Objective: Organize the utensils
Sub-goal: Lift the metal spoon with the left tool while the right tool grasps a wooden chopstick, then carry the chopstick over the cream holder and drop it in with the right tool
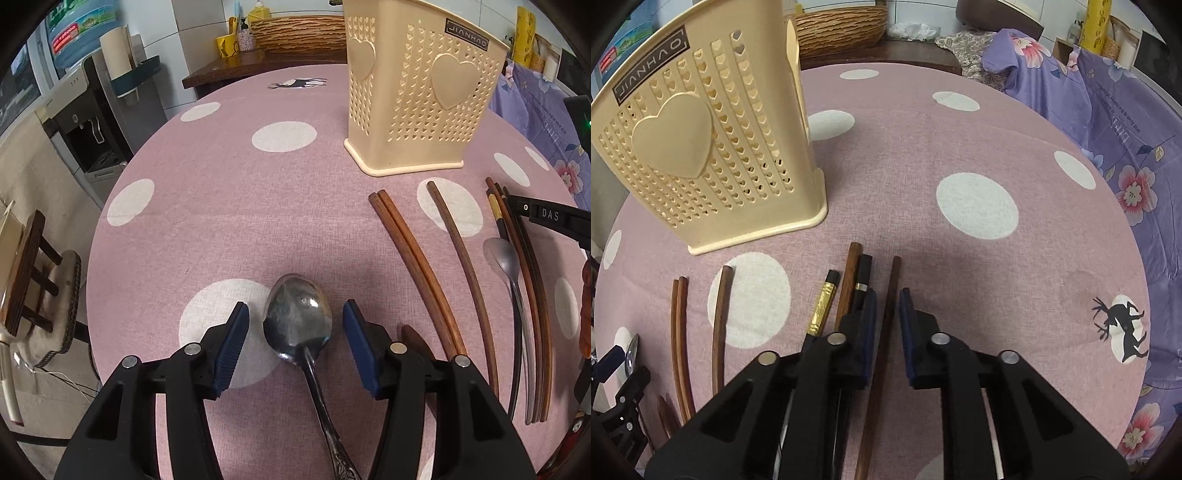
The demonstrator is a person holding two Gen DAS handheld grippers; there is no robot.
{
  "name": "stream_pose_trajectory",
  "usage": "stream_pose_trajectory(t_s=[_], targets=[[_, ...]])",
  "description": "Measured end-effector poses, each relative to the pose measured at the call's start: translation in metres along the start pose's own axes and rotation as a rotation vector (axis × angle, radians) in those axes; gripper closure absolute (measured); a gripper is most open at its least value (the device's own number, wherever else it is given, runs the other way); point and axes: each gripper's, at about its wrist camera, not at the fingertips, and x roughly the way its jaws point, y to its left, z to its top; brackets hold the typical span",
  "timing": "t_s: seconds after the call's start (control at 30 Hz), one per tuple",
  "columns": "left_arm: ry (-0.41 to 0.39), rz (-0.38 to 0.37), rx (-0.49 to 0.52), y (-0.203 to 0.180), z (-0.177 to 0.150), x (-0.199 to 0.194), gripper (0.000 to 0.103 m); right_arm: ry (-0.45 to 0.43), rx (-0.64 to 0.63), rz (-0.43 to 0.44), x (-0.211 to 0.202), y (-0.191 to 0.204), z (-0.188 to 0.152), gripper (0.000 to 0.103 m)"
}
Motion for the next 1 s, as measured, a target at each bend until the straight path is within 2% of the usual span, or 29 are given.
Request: stream_pose_trajectory(t_s=[0.03,0.1,0.27,0.37,0.57,0.73,1.0], targets=[[0.002,-0.006,-0.002,0.0,0.0,0.0,0.055,0.001,0.0,0.004,0.0,-0.001,0.0,0.096],[0.011,-0.019,-0.009,0.002,0.002,0.001,0.067,0.003,-0.002,0.021,0.0,-0.003,0.001,0.096],[0.015,-0.026,-0.006,0.001,0.004,0.0,0.067,0.014,0.056,0.106,-0.001,-0.017,0.001,0.097],[0.001,-0.042,-0.027,0.005,0.005,-0.005,0.067,-0.027,0.06,0.143,-0.015,-0.021,0.0,0.097],[-0.111,-0.097,-0.072,0.016,0.017,-0.042,0.067,-0.161,0.035,0.221,-0.074,-0.03,0.001,0.097],[-0.245,-0.1,-0.064,0.018,0.031,-0.084,0.067,-0.265,0.017,0.267,-0.129,-0.044,0.001,0.097],[-0.382,-0.085,-0.087,0.019,0.059,-0.11,0.067,-0.371,0.02,0.349,-0.181,-0.059,0.007,0.097]])
